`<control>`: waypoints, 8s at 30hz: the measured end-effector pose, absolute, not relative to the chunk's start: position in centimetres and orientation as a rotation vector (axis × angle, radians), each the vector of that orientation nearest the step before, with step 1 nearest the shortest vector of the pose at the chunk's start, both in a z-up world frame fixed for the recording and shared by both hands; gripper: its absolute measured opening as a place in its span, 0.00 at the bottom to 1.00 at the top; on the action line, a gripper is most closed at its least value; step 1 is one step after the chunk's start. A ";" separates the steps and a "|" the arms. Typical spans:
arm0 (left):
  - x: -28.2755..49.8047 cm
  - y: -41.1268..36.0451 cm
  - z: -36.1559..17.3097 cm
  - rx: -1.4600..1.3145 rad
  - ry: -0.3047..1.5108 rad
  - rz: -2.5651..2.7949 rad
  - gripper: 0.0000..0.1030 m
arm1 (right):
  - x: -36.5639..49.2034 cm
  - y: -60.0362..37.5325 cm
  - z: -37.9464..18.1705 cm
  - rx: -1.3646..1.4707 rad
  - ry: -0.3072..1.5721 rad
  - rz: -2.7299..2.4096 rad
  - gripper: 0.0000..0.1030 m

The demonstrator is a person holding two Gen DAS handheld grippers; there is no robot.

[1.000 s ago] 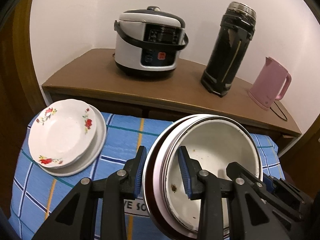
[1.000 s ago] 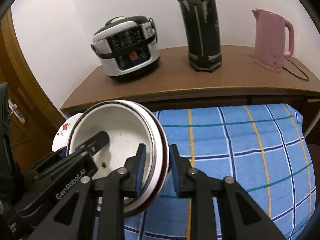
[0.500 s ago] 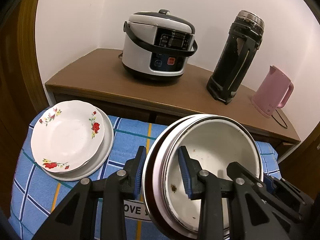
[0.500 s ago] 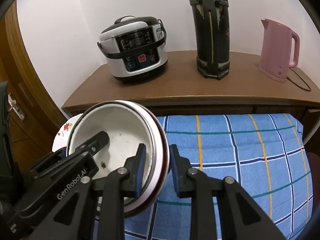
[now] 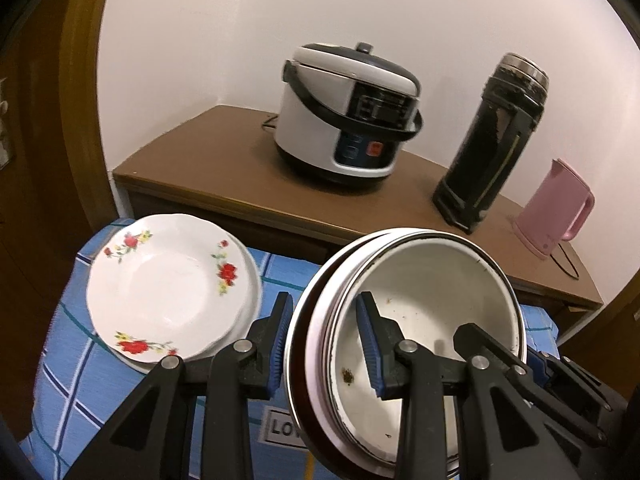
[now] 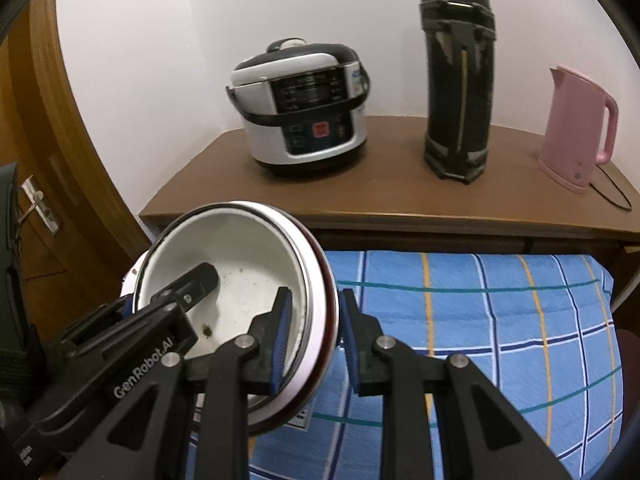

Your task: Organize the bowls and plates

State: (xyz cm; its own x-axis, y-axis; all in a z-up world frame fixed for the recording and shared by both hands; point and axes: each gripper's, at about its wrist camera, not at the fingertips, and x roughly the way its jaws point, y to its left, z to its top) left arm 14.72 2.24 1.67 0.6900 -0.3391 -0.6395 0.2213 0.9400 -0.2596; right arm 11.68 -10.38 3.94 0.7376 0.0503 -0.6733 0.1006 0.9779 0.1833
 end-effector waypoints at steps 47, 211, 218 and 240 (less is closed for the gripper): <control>20.4 16.3 -0.5 -0.254 0.770 -0.082 0.35 | 20.6 3.0 0.6 0.152 0.806 0.166 0.23; 14.9 15.9 -0.4 -0.088 0.698 0.102 0.75 | 14.3 0.0 0.0 0.263 0.620 0.099 0.88; 13.3 14.0 0.0 -0.004 0.652 0.077 0.75 | 12.4 0.3 0.9 0.219 0.569 0.119 0.96; 8.1 15.1 1.4 -0.052 0.577 0.088 0.83 | 5.8 -0.9 2.3 0.253 0.420 0.128 1.00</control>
